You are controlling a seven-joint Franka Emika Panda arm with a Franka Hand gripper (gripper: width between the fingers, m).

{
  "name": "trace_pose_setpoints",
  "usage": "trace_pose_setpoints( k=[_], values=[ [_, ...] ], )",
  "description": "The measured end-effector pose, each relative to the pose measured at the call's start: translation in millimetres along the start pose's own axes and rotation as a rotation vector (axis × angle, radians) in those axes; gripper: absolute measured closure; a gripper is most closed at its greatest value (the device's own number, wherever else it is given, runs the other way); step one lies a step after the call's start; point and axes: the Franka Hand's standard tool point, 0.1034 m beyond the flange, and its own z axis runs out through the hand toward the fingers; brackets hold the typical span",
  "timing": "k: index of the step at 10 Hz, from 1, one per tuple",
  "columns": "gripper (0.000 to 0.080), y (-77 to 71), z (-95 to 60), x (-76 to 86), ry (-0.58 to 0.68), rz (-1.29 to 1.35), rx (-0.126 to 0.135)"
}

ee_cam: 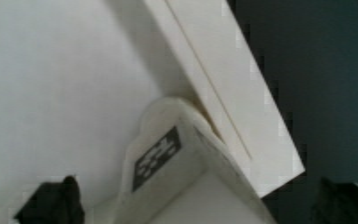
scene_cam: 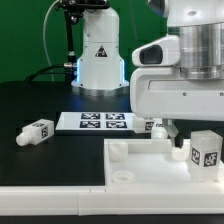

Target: Assemble square table

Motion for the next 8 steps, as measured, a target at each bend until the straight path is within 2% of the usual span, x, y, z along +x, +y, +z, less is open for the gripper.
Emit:
trace_pose_setpoints(
  k=[2, 3, 4, 6, 8],
  values=[
    [0.015, 1.0, -2.5, 8.4, 0.043, -0.445, -0.02],
    [0.015, -1.3, -3.1, 8.0, 0.046, -0.625, -0.04],
    [0.015, -5.2, -3.2, 6.2, 0.049, -0.687, -0.049],
    [0.0178, -3.3, -2.6, 7.1, 0.049, -0.639, -0.047],
    [0.0518, -3.8, -2.2, 6.6, 0.05, -0.536, -0.043]
  ],
)
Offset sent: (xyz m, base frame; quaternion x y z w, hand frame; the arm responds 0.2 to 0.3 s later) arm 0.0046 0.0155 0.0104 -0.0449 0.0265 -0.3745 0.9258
